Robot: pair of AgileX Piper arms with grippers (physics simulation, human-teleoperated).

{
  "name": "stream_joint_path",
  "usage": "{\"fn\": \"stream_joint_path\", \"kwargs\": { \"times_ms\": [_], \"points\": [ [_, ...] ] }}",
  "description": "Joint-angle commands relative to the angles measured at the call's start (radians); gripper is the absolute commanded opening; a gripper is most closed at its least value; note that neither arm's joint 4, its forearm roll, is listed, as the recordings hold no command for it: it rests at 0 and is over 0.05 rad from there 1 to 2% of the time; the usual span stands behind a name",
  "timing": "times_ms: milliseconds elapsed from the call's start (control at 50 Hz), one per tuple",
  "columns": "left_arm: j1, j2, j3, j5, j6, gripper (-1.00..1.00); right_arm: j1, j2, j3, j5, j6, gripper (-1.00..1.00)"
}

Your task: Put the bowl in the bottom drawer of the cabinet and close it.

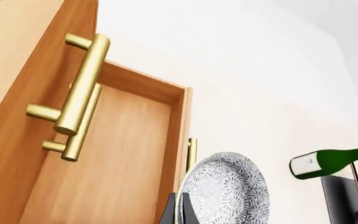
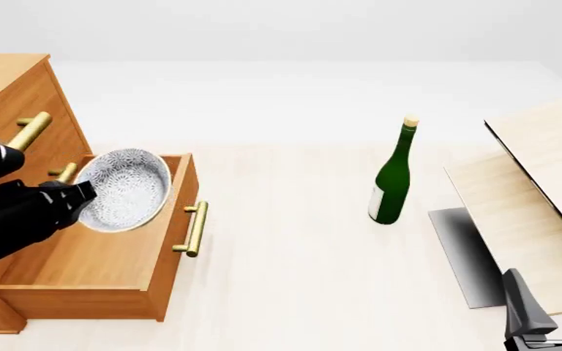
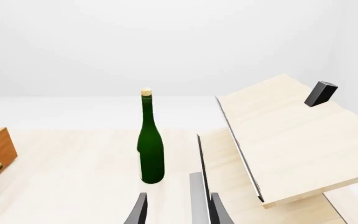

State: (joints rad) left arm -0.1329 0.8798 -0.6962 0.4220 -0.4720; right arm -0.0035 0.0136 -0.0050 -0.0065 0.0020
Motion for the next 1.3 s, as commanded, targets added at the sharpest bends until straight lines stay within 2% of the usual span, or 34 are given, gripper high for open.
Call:
{"fn": "stream_joint_path", "kwargs": {
  "times_ms": [20, 500, 800, 1300],
  "points": [
    [0.110, 0.017, 0.027, -0.024, -0.035, -1.00, 0.000, -0.002, 0.000, 0.001, 0.000, 1.00],
    [0.205, 0.105, 0.048, -0.109, -0.038, -1.00, 0.000, -0.001, 0.000, 0.001, 0.000, 1.00],
    [0.230, 0.195, 0.097, -0.199, -0.060, -1.00, 0.000, -0.001, 0.000, 0.001, 0.000, 1.00],
    [0.256, 0.279, 0.148, -0.285, -0.072, -1.00, -0.003, -0.005, 0.000, 0.005, -0.001, 1.00]
  ]
}}
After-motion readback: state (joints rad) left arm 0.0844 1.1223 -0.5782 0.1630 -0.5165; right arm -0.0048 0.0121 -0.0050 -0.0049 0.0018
